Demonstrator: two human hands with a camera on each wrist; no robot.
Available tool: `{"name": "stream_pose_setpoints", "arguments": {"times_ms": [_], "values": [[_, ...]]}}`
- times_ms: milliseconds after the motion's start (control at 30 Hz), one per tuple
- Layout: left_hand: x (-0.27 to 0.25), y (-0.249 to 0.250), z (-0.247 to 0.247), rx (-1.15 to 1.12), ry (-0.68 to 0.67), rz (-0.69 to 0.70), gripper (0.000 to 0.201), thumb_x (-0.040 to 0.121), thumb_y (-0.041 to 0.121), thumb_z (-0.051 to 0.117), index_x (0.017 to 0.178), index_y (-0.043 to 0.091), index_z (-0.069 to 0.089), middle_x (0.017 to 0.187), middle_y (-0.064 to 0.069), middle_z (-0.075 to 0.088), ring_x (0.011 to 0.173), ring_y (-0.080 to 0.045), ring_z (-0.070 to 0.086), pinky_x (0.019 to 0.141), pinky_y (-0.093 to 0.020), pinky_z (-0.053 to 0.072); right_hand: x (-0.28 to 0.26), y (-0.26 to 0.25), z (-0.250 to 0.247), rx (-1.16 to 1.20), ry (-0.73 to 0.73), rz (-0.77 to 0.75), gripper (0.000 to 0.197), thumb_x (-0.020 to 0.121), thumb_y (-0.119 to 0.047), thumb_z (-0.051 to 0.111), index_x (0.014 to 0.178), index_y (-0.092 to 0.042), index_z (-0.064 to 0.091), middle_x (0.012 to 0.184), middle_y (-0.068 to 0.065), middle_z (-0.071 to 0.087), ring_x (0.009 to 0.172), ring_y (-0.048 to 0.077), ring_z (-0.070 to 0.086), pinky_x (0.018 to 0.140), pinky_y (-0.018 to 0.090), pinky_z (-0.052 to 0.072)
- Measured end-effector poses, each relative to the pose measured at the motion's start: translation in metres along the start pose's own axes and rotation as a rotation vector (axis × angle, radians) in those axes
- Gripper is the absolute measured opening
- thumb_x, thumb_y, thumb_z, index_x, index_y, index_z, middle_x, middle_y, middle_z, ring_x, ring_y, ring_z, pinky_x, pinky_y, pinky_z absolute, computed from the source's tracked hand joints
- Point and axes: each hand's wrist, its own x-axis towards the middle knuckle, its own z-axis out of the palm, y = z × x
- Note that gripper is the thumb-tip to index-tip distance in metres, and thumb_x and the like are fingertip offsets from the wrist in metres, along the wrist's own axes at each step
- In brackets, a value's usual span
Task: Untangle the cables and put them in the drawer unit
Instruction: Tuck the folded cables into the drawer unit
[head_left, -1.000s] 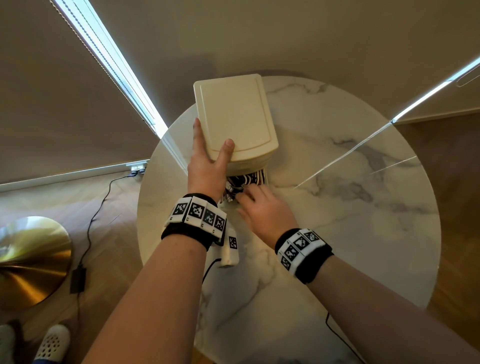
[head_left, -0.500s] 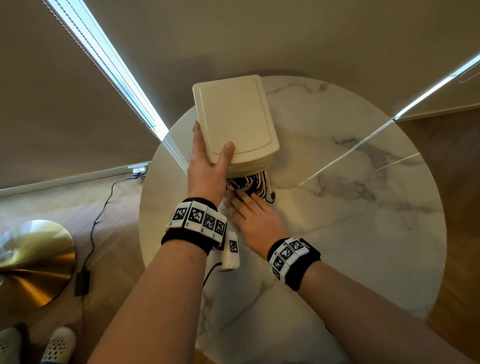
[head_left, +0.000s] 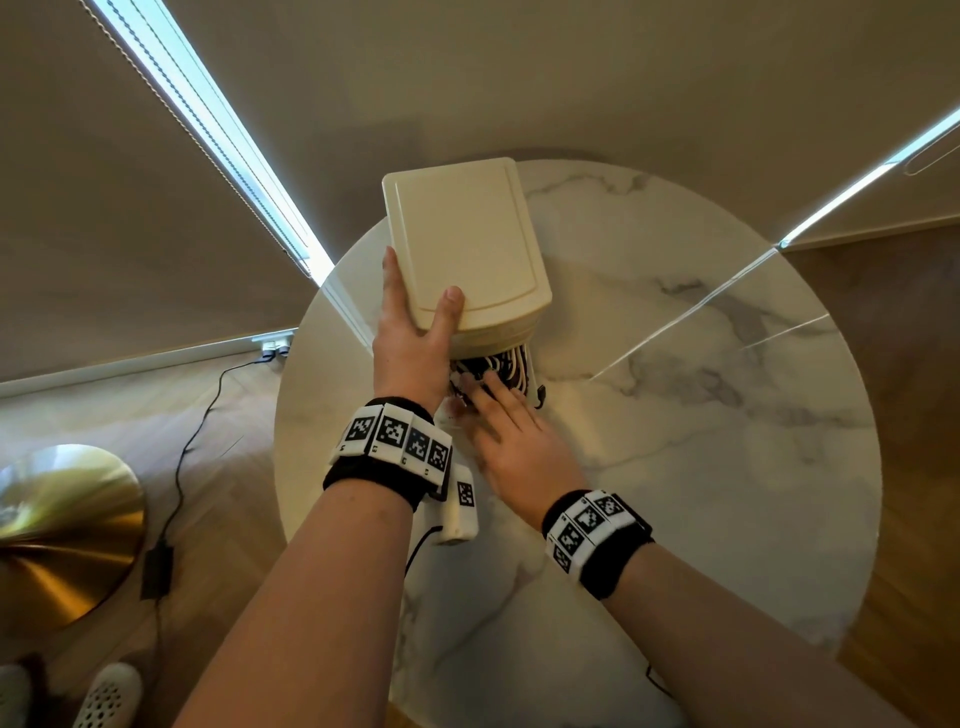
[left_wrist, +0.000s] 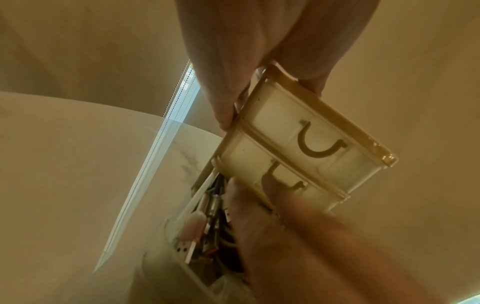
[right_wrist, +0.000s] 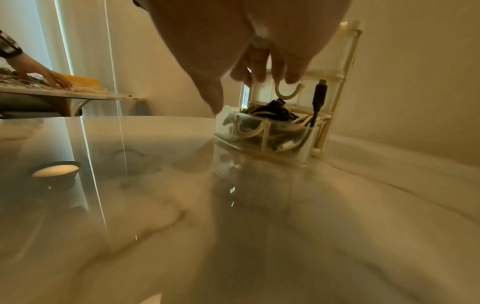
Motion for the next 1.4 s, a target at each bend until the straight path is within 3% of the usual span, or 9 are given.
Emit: {"name": "stream_pose_setpoints", "arguments": {"times_ms": [100,267,400,633,800,1000,1167,1267,1400], "values": [[0.000,-0.001,0.000,0.004,-0.001,0.002,0.083,0.100,0.047,0.063,0.165,0.035,0.013,0.156,0.003,0.046,0.138,-0.013,0.048,0.116,-0.032,0.041,0.003,0.003,0.015,-0.061,-0.042,0.055,0.063,0.091,-0.018,0.068,0.150,-0.010,0.047,0.159,0.016,0.041,0.149,0.034,0.035,0.119,0.044,0.030],[0.001,-0.003,-0.003,0.003,0.002,0.003,0.083,0.099,0.047,0.064,0.165,0.036,0.014,0.157,0.005,0.046,0.137,-0.011,0.048,0.116,-0.030,0.041,0.006,0.016,0.018,-0.026,0.013,-0.006,0.051,0.092,-0.009,0.035,0.136,-0.004,0.063,0.146,0.015,0.056,0.139,0.032,0.051,0.112,0.044,0.042],[0.001,-0.003,-0.002,0.034,0.001,0.011,0.082,0.100,0.047,0.062,0.165,0.034,0.013,0.156,0.005,0.046,0.131,-0.006,0.048,0.107,-0.019,0.039,0.014,0.016,0.019,0.003,-0.032,0.004,0.051,0.091,-0.011,0.035,0.128,-0.008,0.070,0.139,0.012,0.064,0.132,0.029,0.059,0.102,0.041,0.052],[0.000,-0.001,-0.005,0.043,-0.011,0.012,0.082,0.101,0.047,0.062,0.165,0.035,0.012,0.156,0.004,0.046,0.133,-0.009,0.048,0.108,-0.021,0.040,0.025,0.009,0.018,0.093,-0.059,0.055,0.054,0.090,-0.009,0.031,0.130,-0.008,0.068,0.140,0.012,0.063,0.132,0.030,0.059,0.098,0.042,0.056],[0.006,-0.005,-0.010,0.051,-0.031,0.036,0.083,0.100,0.046,0.062,0.165,0.032,0.012,0.156,0.004,0.047,0.137,-0.009,0.048,0.110,-0.019,0.038,0.006,0.040,0.017,0.167,-0.029,-0.036,0.060,0.079,0.014,0.068,0.135,-0.007,0.064,0.147,0.012,0.056,0.138,0.034,0.051,0.111,0.047,0.044],[0.004,-0.006,-0.002,0.021,-0.008,0.030,0.082,0.101,0.046,0.062,0.165,0.034,0.012,0.157,0.006,0.046,0.137,-0.009,0.048,0.111,-0.021,0.040,0.029,0.045,0.015,0.194,-0.051,-0.050,0.056,0.076,0.015,0.072,0.128,-0.005,0.068,0.142,0.017,0.060,0.133,0.039,0.055,0.103,0.054,0.052],[0.004,-0.006,-0.003,0.011,-0.011,0.025,0.082,0.101,0.046,0.062,0.165,0.037,0.012,0.154,0.008,0.046,0.132,-0.006,0.048,0.101,-0.012,0.039,0.026,0.032,0.010,0.184,0.004,0.055,0.047,0.083,0.002,0.072,0.128,-0.009,0.069,0.144,0.013,0.060,0.134,0.034,0.056,0.101,0.047,0.055],[0.005,-0.007,-0.002,0.003,0.007,0.022,0.081,0.101,0.046,0.062,0.165,0.037,0.013,0.151,0.013,0.046,0.129,-0.001,0.048,0.098,-0.004,0.036,0.010,0.027,-0.007,0.191,0.101,0.091,0.023,0.086,-0.008,0.076,0.108,-0.008,0.073,0.119,0.012,0.069,0.106,0.032,0.065,0.087,0.042,0.058],[0.006,-0.008,0.000,-0.002,0.011,0.028,0.081,0.101,0.044,0.062,0.165,0.034,0.014,0.146,0.019,0.043,0.130,0.002,0.045,0.093,0.006,0.032,-0.010,0.040,-0.029,0.357,0.172,0.539,0.017,0.099,-0.018,0.061,0.111,-0.006,0.063,0.105,0.009,0.060,0.089,0.025,0.057,0.074,0.038,0.050]]}}
